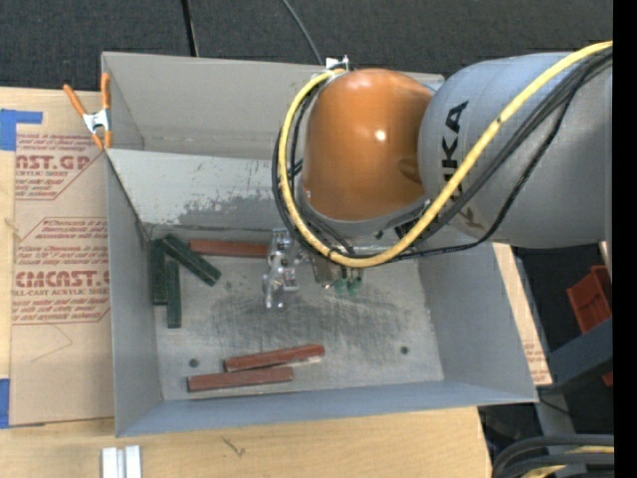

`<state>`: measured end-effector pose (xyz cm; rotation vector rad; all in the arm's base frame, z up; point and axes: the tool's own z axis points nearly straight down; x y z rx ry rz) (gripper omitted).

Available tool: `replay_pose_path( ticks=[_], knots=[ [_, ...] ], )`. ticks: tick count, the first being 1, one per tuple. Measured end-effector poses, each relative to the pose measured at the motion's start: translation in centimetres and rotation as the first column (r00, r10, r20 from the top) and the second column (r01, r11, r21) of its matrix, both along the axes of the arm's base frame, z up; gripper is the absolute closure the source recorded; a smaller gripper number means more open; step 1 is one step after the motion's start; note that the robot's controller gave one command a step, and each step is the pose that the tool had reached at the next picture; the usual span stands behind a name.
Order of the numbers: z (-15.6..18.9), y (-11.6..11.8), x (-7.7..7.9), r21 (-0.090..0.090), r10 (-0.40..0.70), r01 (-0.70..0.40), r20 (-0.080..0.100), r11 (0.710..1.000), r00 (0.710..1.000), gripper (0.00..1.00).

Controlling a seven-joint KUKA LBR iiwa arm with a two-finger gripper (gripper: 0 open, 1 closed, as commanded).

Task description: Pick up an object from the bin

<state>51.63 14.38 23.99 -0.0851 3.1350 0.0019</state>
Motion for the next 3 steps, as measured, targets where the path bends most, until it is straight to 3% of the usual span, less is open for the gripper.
replay_pose_path(
  ticks=[1, 2, 3],
  knots=[
    [-0.1, 0.0, -0.1, -0.001, 0.0, 0.0, -0.003, 1.0, 1.0, 1.0],
    [-8.9, -0.9, -0.9, -0.001, -0.057, 0.057, -0.009, 0.998, 0.998, 0.0],
    [-8.8, -0.9, -0.8, 0.0, -0.058, 0.058, -0.005, 0.998, 0.998, 0.0]
  ],
)
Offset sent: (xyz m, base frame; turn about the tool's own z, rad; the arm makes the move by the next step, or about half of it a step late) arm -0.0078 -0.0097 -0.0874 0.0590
